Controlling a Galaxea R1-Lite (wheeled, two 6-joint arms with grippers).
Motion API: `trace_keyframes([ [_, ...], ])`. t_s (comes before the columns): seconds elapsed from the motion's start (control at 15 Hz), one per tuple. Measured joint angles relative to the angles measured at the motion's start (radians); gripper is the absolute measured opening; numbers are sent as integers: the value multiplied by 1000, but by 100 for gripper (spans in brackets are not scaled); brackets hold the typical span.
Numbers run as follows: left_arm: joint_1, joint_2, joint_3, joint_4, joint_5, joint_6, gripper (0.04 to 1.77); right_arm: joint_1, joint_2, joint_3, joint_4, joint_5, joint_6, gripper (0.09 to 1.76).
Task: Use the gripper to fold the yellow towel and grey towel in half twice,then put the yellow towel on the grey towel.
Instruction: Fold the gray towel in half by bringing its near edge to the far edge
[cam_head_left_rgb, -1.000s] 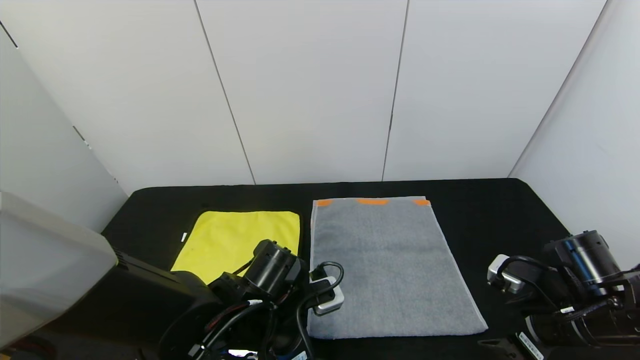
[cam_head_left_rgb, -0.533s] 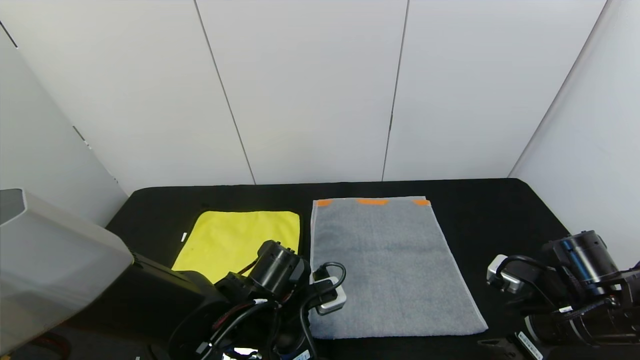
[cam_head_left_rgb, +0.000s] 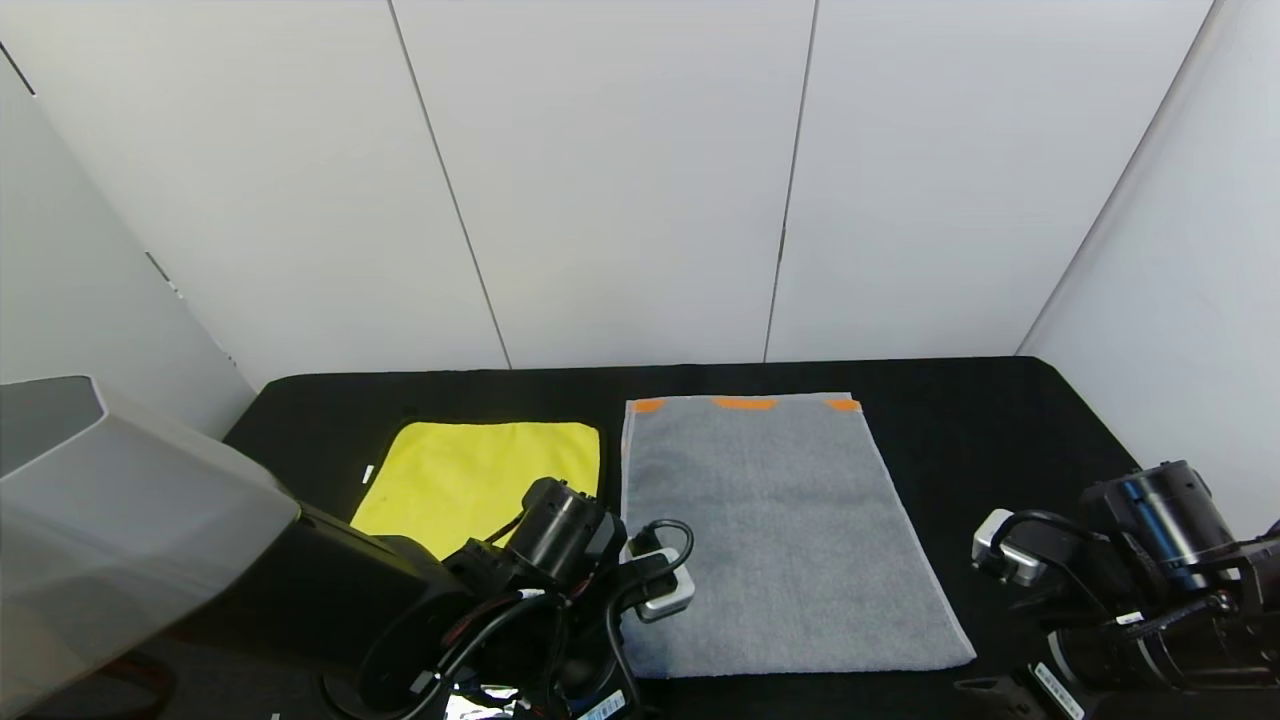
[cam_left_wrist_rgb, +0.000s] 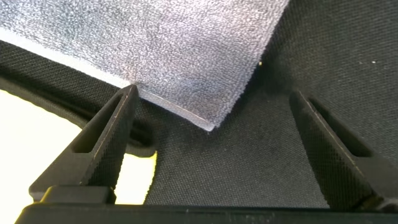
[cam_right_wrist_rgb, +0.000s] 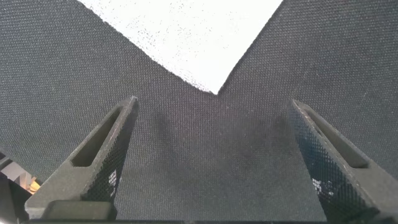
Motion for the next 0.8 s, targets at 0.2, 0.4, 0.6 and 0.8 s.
trace_keyframes([
  [0.2,3,8,-5,-1,0,0,172,1,3,0,-1,0,0,171],
  [0.4,5,12,-9,-1,1,0,172,1,6,0,-1,0,0,171],
  [0.6,6,14,-10,-1,3,0,172,1,8,-1,-1,0,0,171],
  [0.8,8,18,-11,-2,9,3,130,1,10,-1,-1,0,0,171],
])
